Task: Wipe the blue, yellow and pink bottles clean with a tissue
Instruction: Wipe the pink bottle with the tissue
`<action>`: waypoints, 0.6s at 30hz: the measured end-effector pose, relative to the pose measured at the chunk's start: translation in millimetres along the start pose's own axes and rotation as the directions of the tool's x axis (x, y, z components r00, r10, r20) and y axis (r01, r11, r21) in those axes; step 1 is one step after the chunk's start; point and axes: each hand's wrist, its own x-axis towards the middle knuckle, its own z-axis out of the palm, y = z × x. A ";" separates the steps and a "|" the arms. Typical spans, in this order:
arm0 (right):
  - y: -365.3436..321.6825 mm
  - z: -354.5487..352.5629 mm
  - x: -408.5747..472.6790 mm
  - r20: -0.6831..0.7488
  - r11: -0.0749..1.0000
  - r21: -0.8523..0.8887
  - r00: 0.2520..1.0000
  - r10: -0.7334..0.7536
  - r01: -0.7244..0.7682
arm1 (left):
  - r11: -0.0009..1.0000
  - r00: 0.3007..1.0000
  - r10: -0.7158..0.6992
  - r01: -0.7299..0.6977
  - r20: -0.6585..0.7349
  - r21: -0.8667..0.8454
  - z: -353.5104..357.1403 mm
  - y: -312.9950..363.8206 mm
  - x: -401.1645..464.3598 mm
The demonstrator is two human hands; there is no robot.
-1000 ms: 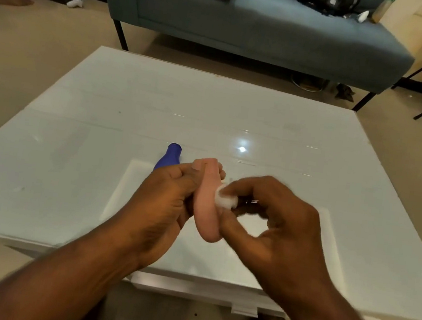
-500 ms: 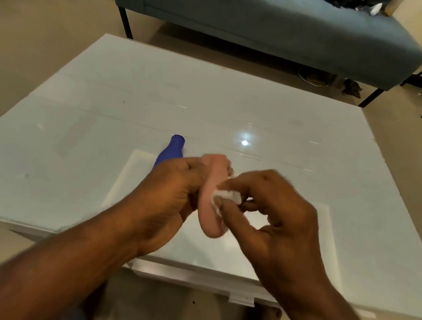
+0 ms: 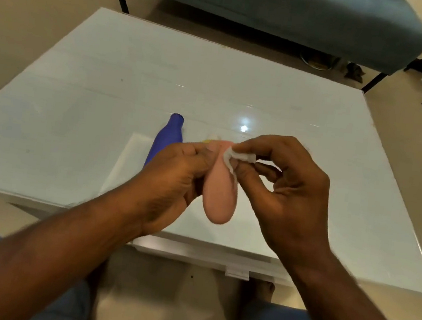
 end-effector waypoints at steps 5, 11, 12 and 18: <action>-2.5 5.5 -6.8 0.194 0.995 -0.082 0.980 -0.038 0.055 | 0.991 0.996 0.005 -0.017 -0.095 -0.131 -6.6 18.7 5.4; -0.4 1.3 -0.6 -0.012 0.994 0.074 0.996 0.083 -0.082 | 1.000 1.000 -0.016 0.016 0.019 0.014 1.8 0.5 -2.0; -0.4 0.5 -0.6 0.001 0.993 0.077 0.996 0.089 -0.089 | 1.000 1.000 -0.009 0.009 -0.004 -0.006 1.4 0.3 -0.8; -2.6 4.7 -5.1 0.127 0.998 0.020 0.990 0.060 -0.063 | 0.992 0.997 0.003 -0.013 -0.076 -0.123 -7.4 14.1 4.4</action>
